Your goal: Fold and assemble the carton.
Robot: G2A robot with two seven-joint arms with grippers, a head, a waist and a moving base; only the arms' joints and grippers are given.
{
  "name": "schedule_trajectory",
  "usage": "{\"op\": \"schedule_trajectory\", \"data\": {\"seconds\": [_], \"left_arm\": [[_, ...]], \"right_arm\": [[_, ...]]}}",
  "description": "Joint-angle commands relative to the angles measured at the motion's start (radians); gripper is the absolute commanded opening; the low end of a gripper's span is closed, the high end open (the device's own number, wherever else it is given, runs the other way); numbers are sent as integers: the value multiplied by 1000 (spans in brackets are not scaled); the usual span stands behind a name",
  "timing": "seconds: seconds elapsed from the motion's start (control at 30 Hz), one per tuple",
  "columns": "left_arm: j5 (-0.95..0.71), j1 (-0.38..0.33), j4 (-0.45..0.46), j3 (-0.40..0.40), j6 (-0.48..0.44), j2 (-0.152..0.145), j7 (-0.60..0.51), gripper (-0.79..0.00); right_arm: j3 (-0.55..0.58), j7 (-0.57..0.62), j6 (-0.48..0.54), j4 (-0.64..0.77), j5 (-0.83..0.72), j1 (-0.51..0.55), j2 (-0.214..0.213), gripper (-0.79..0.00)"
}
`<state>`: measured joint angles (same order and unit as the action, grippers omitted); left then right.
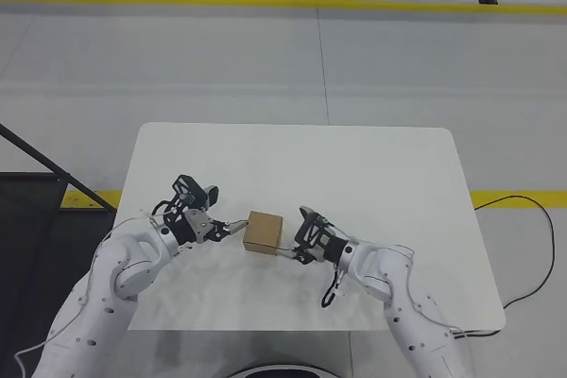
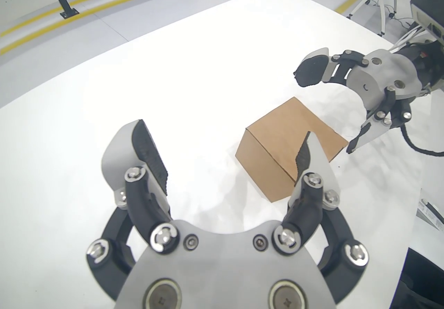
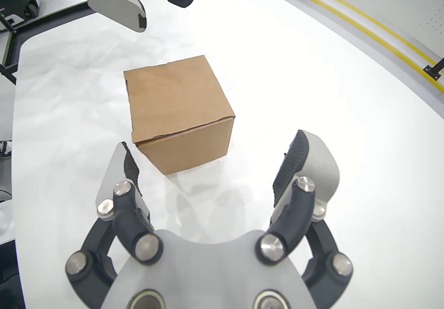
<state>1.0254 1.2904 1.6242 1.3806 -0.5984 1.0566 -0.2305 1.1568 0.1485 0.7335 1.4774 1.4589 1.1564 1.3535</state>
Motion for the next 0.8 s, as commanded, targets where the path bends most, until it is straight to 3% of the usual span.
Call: {"op": "schedule_trajectory", "data": {"seconds": [0.0,0.77], "left_arm": [[-12,-3,-4,-10,-2,1,-10,0],[-9,9,9,-13,26,2,-4,0]], "right_arm": [[12,-18,52,15,2,12,-8,0],[8,-24,43,18,4,18,-11,0]]}}
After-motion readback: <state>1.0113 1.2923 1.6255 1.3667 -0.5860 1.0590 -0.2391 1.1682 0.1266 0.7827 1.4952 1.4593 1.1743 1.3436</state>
